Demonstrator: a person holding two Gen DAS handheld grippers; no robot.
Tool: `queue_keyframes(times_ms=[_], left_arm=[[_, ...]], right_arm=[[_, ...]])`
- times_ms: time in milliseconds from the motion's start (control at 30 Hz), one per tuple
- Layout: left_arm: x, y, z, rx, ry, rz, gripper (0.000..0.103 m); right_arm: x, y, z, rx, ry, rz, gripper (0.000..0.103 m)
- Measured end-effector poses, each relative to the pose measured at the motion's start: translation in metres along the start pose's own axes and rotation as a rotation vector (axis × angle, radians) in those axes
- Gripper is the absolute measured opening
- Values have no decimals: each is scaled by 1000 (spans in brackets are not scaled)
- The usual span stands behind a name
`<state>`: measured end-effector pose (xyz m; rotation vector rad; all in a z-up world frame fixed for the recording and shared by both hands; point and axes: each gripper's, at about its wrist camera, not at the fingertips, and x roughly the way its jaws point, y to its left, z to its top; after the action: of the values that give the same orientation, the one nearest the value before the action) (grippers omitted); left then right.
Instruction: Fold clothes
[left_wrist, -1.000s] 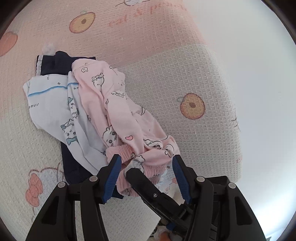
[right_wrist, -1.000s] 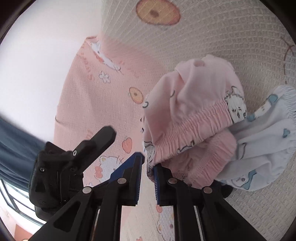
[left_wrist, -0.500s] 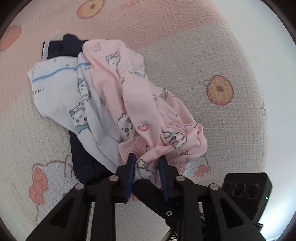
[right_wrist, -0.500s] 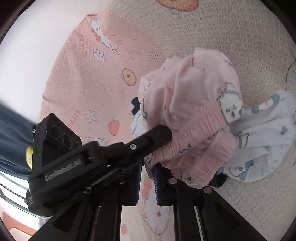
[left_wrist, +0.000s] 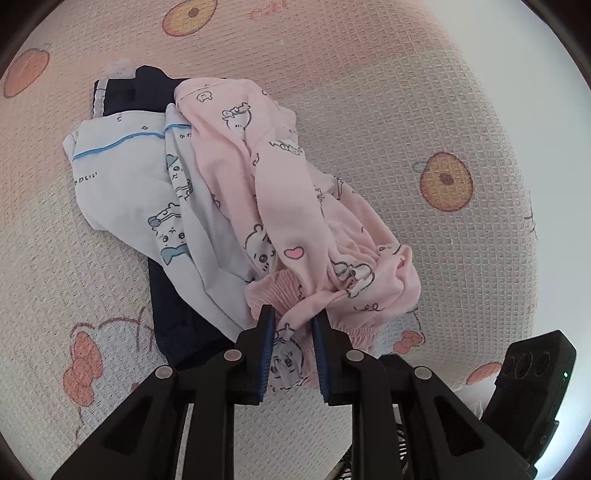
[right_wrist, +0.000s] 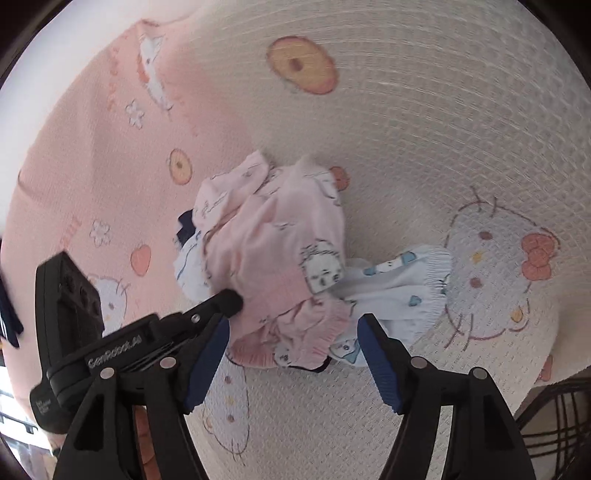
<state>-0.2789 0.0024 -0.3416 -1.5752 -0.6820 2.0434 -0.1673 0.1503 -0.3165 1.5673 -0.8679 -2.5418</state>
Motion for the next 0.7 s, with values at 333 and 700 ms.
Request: queue_keyframes(times_ms=[333,700], left_arm=[[-1,14,5,-22,10,26,18],[1,25,0,-22,46,67,18]], right_arm=[[0,16,31,90,-15,-100,74],[20,-3,10,243,-145,145,74]])
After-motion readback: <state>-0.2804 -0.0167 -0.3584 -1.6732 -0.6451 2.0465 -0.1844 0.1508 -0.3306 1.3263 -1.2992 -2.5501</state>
